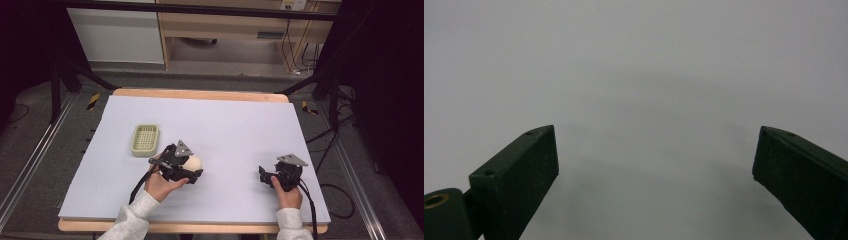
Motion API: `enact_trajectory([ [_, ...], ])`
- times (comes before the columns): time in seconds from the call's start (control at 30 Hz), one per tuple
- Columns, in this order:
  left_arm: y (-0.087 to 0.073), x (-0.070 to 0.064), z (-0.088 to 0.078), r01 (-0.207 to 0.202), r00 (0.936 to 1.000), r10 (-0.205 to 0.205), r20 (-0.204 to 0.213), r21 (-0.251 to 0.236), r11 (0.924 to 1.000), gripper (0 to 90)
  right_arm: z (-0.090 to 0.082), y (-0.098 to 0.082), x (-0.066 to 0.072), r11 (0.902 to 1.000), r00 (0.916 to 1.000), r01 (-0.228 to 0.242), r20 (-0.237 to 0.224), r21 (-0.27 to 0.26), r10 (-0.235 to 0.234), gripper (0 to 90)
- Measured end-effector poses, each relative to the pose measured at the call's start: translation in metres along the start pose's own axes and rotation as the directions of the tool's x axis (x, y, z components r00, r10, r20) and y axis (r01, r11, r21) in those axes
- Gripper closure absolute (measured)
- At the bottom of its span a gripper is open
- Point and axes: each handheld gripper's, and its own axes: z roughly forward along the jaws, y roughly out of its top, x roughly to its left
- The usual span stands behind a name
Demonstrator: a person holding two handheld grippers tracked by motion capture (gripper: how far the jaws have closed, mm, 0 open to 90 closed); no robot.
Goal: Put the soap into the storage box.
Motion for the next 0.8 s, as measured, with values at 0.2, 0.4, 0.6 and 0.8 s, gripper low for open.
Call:
enact_trajectory([
  [0.2,0.002,0.01,-0.009,0.015,0.9999,-0.015,-0.004,-0.011,0.9998,24.1,0.0,0.0,0.0,1.0,1.0,-0.002,-0.001,0.003,0.002,4.9],
  [0.4,0.003,0.017,-0.015,0.02,0.9996,-0.02,-0.019,-0.014,0.9997,24.1,0.0,0.0,0.0,1.0,1.0,-0.006,-0.002,0.003,0.006,4.9],
  [0.6,0.003,0.026,-0.02,0.028,0.999,-0.028,-0.036,-0.015,0.9995,24.1,0.0,0.0,0.0,1.0,1.0,-0.004,-0.003,0.003,0.004,4.9],
  [0.8,0.002,0.034,-0.026,0.04,0.9979,-0.041,-0.051,-0.021,0.999,24.1,0.0,0.0,0.0,1.0,1.0,-0.006,-0.003,0.002,0.006,4.9],
])
